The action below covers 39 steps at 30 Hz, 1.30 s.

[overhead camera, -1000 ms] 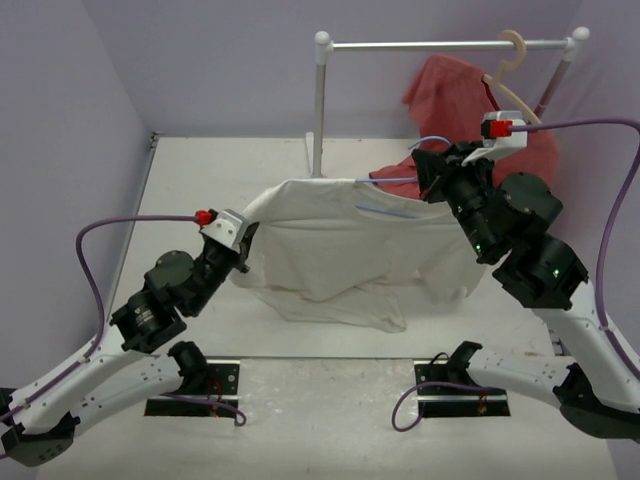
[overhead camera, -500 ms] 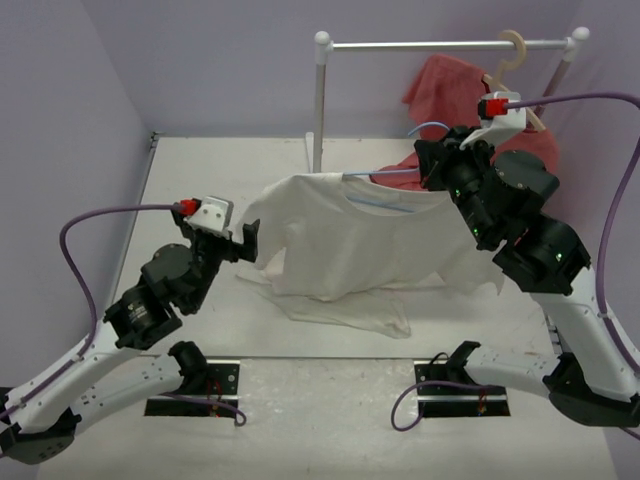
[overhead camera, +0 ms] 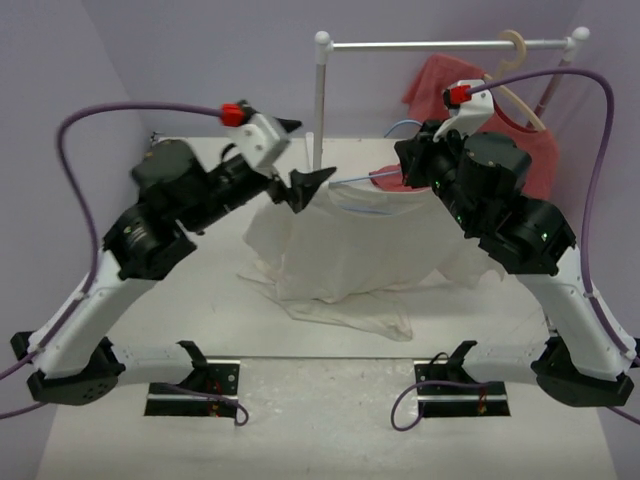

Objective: Place the t-shirt on the hanger

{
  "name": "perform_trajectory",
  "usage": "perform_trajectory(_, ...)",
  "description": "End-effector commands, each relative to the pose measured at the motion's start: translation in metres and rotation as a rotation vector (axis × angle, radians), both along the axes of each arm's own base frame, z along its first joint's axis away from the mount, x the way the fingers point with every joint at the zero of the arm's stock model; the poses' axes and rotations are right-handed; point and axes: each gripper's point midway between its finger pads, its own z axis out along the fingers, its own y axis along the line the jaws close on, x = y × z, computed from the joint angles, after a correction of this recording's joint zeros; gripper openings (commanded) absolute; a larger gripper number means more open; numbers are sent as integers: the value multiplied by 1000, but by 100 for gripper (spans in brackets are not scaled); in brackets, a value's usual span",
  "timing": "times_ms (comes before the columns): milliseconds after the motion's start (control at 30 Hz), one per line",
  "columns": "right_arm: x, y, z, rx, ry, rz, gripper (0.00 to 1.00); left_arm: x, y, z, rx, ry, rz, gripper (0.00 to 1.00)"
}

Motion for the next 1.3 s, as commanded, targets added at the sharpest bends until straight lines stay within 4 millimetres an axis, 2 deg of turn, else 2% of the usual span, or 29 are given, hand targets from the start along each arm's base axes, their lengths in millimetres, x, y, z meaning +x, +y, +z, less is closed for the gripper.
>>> perform_trajectory(0,-15,3,22,47,-37,56,0,-4,-57,-74,251,65,-236,82)
perform_trajectory(100,-17,7,24,42,-32,72,0,-4,-75,-91,276,87,-300,81)
perform_trajectory(200,-21,16,21,45,-27,125,0,-8,-87,-95,260,80,-362,83)
perform_trajectory(233,-22,18,21,49,-26,140,0,-5,-91,-97,259,82,-364,75)
perform_trajectory(367,-28,24,19,63,-26,179,0,5,-98,-107,284,120,-338,15)
perform_trajectory(400,-30,23,19,65,-27,183,0,9,-99,-110,291,130,-328,4)
perform_trajectory(433,-29,23,18,62,-28,184,0,10,-99,-111,293,132,-324,0)
perform_trajectory(500,-32,27,18,58,-33,209,1,11,-98,-113,292,129,-318,0)
perform_trajectory(567,-39,33,16,50,-49,272,11,15,-92,-106,266,103,-274,0)
perform_trajectory(600,-41,36,14,45,-55,300,19,17,-87,-102,250,88,-247,0)
perform_trajectory(667,-49,37,13,37,-67,345,40,21,-76,-98,228,63,-206,0)
perform_trajectory(733,-62,40,4,1,-74,426,63,22,-56,-94,195,24,-175,0)
perform_trajectory(800,-73,32,-4,-30,-86,461,73,18,-37,-95,182,7,-217,0)
perform_trajectory(833,-85,21,-4,-36,-112,480,76,15,-28,-94,183,0,-250,0)
perform_trajectory(900,-100,10,-20,-84,-142,525,83,0,-13,-89,192,-41,-323,0)
perform_trajectory(933,-109,2,-14,-70,-170,525,85,-7,-10,-89,202,-65,-350,0)
perform_trajectory(1000,-108,-19,-23,-153,-229,463,93,-30,-8,-99,249,-87,-454,0)
perform_trajectory(1033,-106,-27,-23,-169,-251,428,97,-32,-6,-99,258,-103,-459,0)
perform_trajectory(1067,-104,-34,-26,-206,-268,403,98,-36,-4,-100,265,-109,-478,0)
perform_trajectory(1100,-95,-47,-30,-273,-283,335,99,-48,-3,-105,282,-116,-543,0)
perform_trajectory(1200,-95,-50,-46,-390,-267,360,99,-67,-2,-113,305,-136,-647,0)
perform_trajectory(1267,-100,-52,-47,-426,-273,388,99,-73,-1,-112,322,-164,-684,0)
